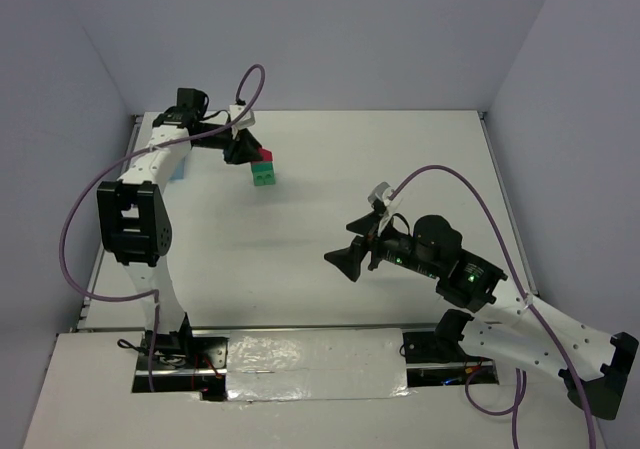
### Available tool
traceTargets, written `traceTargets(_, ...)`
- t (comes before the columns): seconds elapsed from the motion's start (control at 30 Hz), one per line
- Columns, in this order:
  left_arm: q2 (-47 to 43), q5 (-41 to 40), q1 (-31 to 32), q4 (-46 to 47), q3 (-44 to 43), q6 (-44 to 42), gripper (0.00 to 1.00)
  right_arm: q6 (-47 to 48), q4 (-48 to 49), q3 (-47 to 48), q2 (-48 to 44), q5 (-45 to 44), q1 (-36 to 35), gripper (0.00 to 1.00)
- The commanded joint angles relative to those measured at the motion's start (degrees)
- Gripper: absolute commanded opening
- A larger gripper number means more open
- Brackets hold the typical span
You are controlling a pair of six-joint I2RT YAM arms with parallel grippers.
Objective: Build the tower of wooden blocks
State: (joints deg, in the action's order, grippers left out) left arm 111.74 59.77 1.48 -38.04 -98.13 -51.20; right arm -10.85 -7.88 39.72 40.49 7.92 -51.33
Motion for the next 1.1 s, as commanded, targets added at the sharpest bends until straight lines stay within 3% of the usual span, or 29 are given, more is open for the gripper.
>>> traceTargets(0.0,-0.6,-0.8,-0.1,9.6,2.3,5.0,0.05,0.0,3.3,-0.8,-0.4,-0.1,0.4,1.00)
traceTargets(0.77,8.0,-0.7,-0.2,2.7,-4.5,-0.4,0.13,0.2,3.1,-1.2,1.5,0.1,0.4,1.00)
traceTargets(1.07,9.0,-0.5,-0.8,2.0,-5.1,-1.3,0.22,0.3,3.1,-1.1,2.1,0.4,0.3,1.00)
